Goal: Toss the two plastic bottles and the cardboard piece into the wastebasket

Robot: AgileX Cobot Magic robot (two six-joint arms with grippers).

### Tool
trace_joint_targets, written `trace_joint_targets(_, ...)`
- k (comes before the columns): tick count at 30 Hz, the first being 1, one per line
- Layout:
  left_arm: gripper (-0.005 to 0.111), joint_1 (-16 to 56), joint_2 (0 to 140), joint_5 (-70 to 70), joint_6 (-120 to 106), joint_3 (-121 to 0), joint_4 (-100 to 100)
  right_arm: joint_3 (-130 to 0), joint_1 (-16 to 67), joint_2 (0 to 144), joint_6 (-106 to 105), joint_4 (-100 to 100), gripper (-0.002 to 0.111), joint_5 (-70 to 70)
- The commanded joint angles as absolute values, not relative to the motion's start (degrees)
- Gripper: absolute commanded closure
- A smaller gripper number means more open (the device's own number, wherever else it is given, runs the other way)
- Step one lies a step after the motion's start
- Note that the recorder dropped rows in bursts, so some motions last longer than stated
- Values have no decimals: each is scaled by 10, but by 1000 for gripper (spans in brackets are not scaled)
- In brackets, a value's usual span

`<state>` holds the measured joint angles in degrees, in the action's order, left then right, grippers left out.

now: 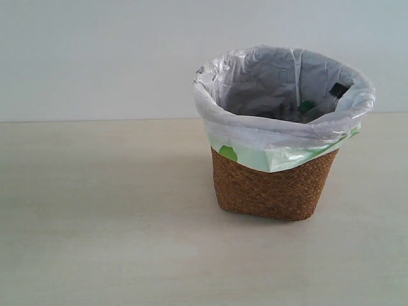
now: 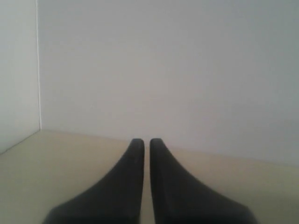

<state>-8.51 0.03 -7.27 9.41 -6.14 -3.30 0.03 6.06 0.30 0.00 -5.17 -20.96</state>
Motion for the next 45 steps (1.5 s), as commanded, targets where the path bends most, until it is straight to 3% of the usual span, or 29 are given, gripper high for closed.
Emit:
trace_joint_targets(1, 103, -87, 0, -69, 65, -18, -40, 0, 58, 0, 0, -51, 108, -206)
trace_joint_targets(7, 103, -87, 0, -65, 28, 0, -40, 0, 58, 0, 0, -51, 108, -206)
trace_joint_targets(17, 103, -87, 0, -175, 26, 0, -40, 0, 58, 0, 0, -51, 108, -206)
trace_joint_targets(45, 103, -87, 0, -172, 26, 0, -39, 0, 58, 0, 0, -52, 108, -207)
